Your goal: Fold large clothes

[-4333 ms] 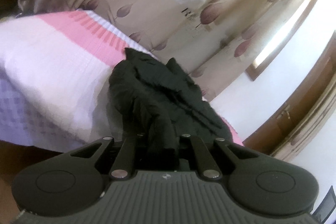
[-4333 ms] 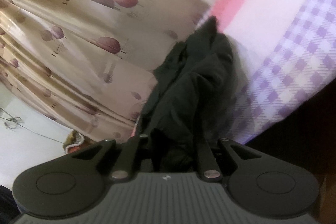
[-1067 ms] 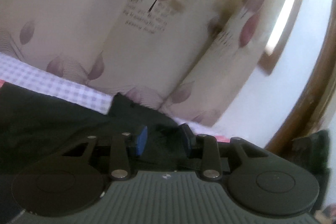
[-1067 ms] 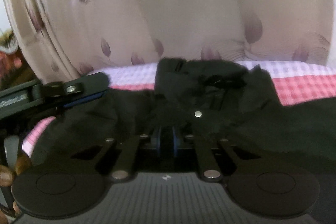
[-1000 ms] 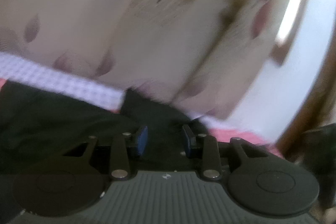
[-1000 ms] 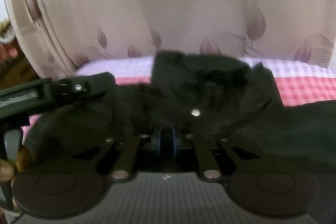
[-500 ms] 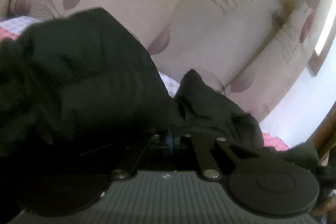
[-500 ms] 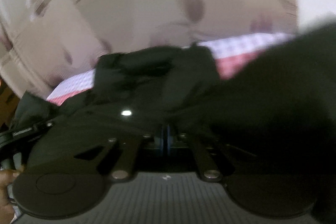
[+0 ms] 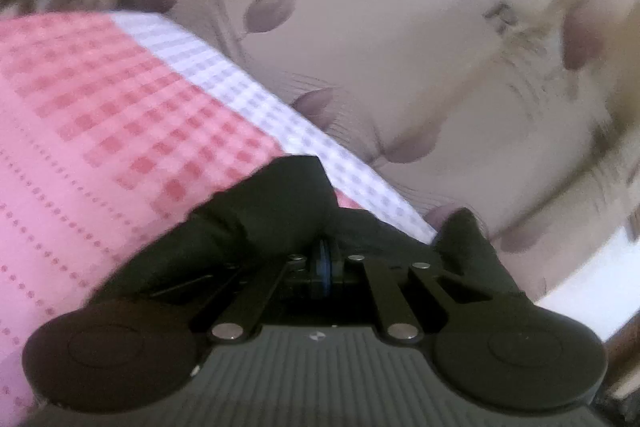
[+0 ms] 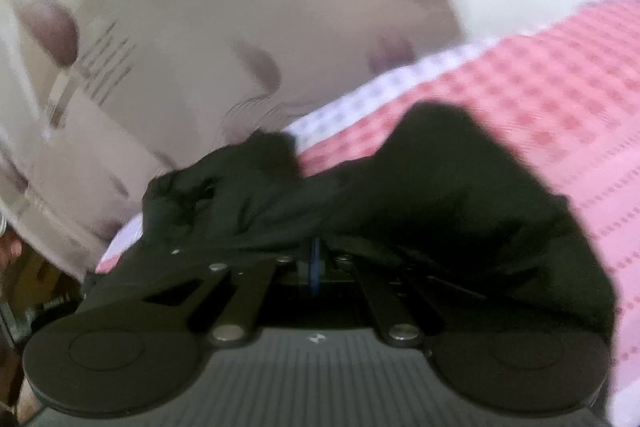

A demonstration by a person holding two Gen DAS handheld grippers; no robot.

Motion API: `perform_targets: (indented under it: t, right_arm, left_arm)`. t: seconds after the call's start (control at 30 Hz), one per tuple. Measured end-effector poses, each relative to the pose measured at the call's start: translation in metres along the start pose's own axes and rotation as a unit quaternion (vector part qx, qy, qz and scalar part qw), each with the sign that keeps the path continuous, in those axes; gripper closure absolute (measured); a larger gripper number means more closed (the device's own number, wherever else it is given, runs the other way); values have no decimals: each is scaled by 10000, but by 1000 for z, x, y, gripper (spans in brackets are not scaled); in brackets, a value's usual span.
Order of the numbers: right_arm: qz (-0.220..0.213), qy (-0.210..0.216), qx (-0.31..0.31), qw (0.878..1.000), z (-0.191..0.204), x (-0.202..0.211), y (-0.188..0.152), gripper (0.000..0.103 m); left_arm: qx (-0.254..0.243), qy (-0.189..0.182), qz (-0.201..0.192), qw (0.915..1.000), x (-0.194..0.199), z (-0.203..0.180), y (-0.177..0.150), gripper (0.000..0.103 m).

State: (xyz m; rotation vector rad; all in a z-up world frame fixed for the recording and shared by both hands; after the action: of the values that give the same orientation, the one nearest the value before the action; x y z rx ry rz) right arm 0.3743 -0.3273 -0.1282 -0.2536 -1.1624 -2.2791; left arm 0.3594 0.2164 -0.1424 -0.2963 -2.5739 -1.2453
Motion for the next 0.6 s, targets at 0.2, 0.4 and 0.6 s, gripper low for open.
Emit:
perform_targets:
  t: [0.2,0.4,0.6]
  right_arm:
    - [-66,-147,-252,9996,-23,16,2,103]
    - [-26,-241,-132,9996,-35,22,3,103]
    - [-164,-349,119,9992,-34,20,1,103]
  left_arm:
    - [-121,170,165,9996,0,4,3,92]
    - [-44,95,391,9992,-5,13,2,92]
    - [361,-36,435,9984,-7,24,2,92]
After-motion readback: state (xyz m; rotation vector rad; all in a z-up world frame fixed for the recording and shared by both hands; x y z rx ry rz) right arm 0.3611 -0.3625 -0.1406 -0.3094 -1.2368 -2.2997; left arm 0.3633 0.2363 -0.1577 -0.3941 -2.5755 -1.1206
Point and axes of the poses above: each gripper's, at about its wrist camera, not at the fingertips, and x roughly against the way its jaws point, z to its left, y to its top, the point moved 2 cm from there along -x, roughly the way its jaws point, and after that the axes turned 9 degrees about -z, right-handed, at the moved point
